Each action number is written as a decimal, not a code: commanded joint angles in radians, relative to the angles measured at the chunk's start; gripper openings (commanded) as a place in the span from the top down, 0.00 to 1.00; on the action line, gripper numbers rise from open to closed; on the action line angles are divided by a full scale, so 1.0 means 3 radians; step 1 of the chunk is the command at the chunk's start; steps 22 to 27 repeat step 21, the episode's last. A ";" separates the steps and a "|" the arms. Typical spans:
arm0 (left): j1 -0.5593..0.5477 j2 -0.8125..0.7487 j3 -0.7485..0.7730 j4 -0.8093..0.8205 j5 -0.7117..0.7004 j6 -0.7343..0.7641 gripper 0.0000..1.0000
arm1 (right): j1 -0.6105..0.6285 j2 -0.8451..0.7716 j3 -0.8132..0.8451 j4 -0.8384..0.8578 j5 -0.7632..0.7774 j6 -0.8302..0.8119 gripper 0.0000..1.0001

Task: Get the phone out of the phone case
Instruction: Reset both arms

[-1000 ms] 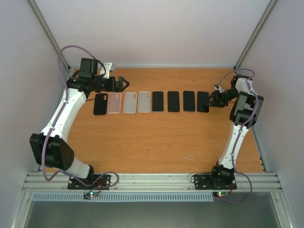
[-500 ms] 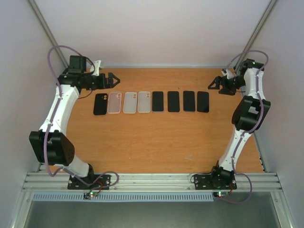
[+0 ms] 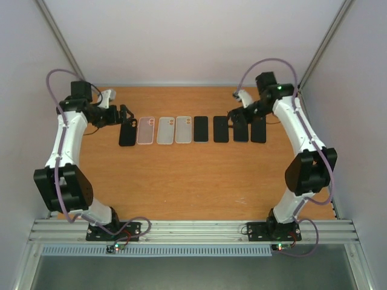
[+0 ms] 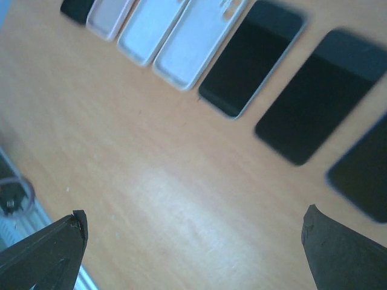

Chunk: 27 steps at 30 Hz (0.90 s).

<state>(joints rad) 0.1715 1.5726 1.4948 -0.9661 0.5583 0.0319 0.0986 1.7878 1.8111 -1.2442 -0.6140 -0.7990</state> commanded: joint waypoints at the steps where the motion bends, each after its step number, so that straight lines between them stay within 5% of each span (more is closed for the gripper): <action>1: -0.0013 -0.0361 -0.0364 0.0014 -0.0252 0.0354 0.01 | 0.0293 -0.0365 -0.0700 0.0529 0.0266 0.0097 0.01; 12: -0.0170 -0.0941 -0.1335 0.0310 -0.0607 0.0662 0.01 | 0.0459 -0.1093 -0.1976 0.1230 0.0685 0.0100 0.02; 27: -0.0198 -0.1082 -0.1456 0.0429 -0.0598 0.0563 0.01 | 0.0452 -0.1255 -0.2133 0.1333 0.0724 0.0215 0.01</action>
